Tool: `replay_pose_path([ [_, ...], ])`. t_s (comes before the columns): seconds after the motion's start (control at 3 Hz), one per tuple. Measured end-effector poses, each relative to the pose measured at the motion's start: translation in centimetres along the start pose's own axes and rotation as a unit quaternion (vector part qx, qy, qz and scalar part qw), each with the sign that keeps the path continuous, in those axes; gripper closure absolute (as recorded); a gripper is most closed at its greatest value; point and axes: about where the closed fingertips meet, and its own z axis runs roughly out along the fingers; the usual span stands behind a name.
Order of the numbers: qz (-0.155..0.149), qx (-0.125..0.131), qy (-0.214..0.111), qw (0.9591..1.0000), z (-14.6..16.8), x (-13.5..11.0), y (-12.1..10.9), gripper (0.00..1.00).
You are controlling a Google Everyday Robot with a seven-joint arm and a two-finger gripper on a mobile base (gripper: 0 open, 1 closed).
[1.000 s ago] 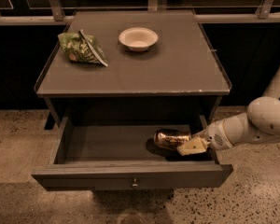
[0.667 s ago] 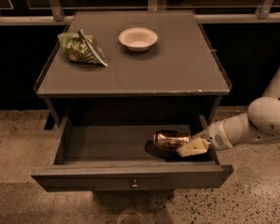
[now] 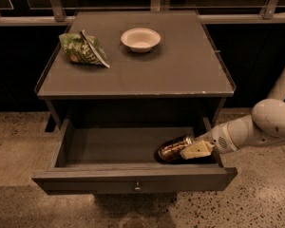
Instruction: Place orange can into top drawer
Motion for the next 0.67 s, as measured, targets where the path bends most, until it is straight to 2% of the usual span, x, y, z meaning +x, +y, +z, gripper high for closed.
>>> replay_pose_path([
  [0.33,0.000,0.000,0.000,1.0000,0.01,0.00,0.00,0.00],
  [0.67,0.000,0.000,0.000,1.0000,0.01,0.00,0.00,0.00],
])
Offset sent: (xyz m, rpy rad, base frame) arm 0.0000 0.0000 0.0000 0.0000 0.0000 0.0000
